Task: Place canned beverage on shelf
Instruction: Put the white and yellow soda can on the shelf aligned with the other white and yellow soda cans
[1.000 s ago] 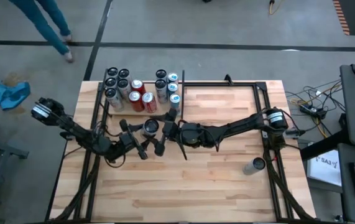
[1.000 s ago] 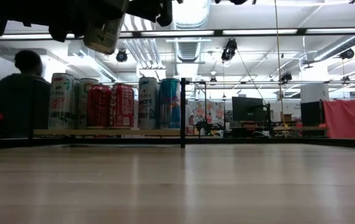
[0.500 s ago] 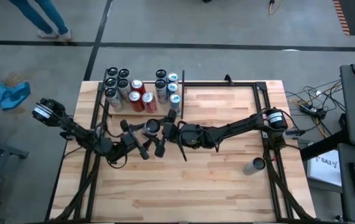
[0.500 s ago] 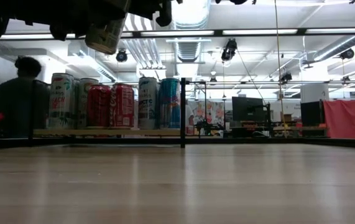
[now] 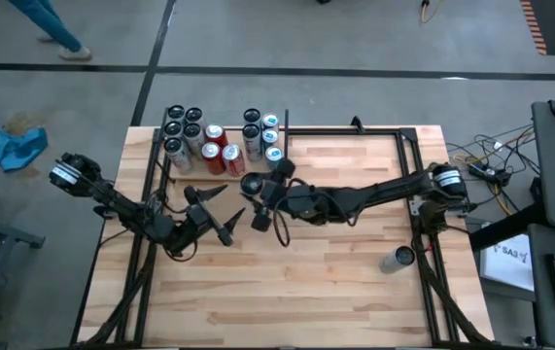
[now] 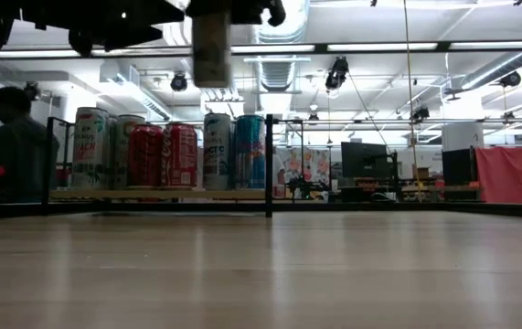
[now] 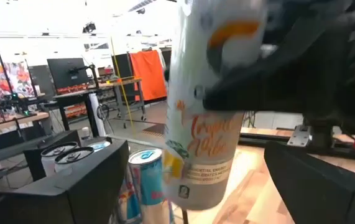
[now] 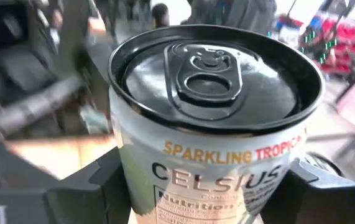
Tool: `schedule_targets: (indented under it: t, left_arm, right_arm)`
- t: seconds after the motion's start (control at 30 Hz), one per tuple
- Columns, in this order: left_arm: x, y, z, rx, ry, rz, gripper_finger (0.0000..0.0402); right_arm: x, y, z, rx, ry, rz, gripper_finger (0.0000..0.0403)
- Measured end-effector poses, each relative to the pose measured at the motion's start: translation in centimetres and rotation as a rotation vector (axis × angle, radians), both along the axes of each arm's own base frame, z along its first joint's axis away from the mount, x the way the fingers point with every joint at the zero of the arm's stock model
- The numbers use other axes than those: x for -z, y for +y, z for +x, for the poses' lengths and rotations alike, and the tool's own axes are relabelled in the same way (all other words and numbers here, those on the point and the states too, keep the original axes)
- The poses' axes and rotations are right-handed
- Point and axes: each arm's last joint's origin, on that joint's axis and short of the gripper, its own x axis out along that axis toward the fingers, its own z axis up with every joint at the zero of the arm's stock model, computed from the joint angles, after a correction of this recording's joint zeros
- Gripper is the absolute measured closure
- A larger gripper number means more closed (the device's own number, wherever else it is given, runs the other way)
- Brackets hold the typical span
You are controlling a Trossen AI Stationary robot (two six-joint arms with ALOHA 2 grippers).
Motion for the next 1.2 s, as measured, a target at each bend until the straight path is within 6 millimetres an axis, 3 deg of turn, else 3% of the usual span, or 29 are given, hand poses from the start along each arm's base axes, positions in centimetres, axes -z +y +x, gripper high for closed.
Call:
schedule_targets:
  t: [0.27,0.5,0.9,1.2]
  left_arm:
    - [-1.8,-0.6,0.8,0.071,-0.047,0.024,0.004]
    - [-3.0,-0.7,1.8,0.111,-0.08,0.043,0.004]
    - [-1.7,0.0,4.8,0.065,-0.03,0.064,0.004]
    - [-1.4,-0.6,6.5,0.104,-0.019,0.089,0.004]
  right_arm:
    - [0.7,-0.5,-2.4,0.136,0.25,0.018,0.0165]
    - [1.8,-0.5,-2.4,0.181,0.299,0.037,0.0165]
    - [1.9,1.6,-2.5,0.115,0.324,-0.018,0.0165]
    - [1.9,3.6,-2.8,0.036,0.347,-0.054,0.0165]
